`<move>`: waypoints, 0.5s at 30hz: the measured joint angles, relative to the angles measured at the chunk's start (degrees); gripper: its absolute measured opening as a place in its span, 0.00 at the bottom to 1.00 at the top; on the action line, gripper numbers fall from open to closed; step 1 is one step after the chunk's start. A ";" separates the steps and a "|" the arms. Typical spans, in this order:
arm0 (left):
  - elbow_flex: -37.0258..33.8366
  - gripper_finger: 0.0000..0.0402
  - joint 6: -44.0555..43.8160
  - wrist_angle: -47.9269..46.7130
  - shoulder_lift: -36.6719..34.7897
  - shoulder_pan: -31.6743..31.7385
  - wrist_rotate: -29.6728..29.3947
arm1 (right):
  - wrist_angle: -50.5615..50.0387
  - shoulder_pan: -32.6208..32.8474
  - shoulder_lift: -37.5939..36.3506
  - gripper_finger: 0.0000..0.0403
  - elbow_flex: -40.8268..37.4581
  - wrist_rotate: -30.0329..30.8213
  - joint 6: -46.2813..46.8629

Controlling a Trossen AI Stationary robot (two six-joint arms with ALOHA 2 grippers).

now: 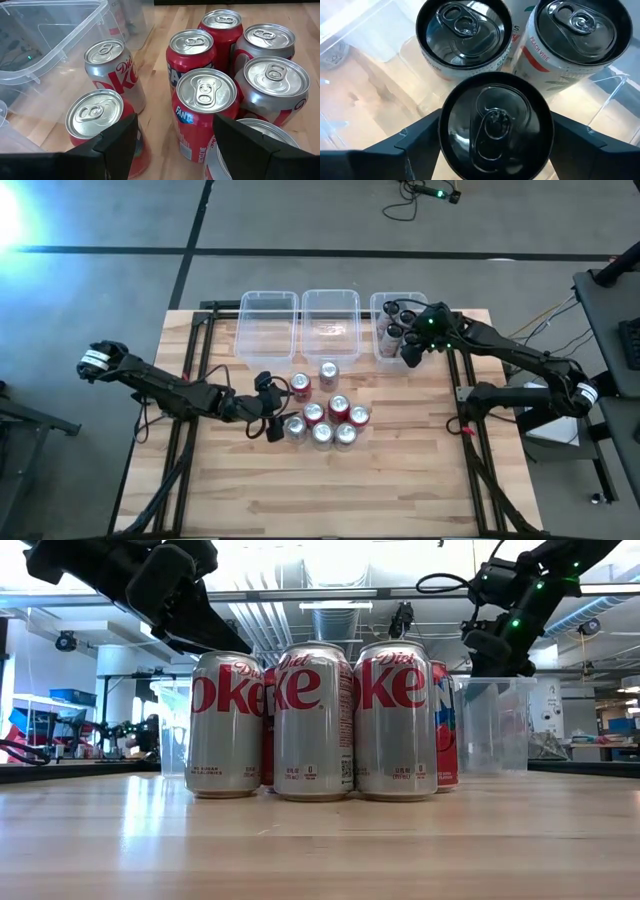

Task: Sort soda cans
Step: Put the white-pink soda can into the right transparent bin, then put the bottom right red soda can into the center transparent bin

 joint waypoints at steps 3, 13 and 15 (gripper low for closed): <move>0.00 0.60 0.00 -0.02 0.00 0.00 0.00 | -0.54 0.00 -0.02 0.78 0.18 0.00 -0.87; 0.00 0.60 -0.23 0.00 0.00 0.00 0.16 | -6.57 0.11 -2.45 0.84 6.54 2.05 -2.29; 0.00 0.60 -0.42 0.48 -0.09 0.00 1.09 | -8.52 0.16 -3.05 0.84 8.50 2.14 -2.37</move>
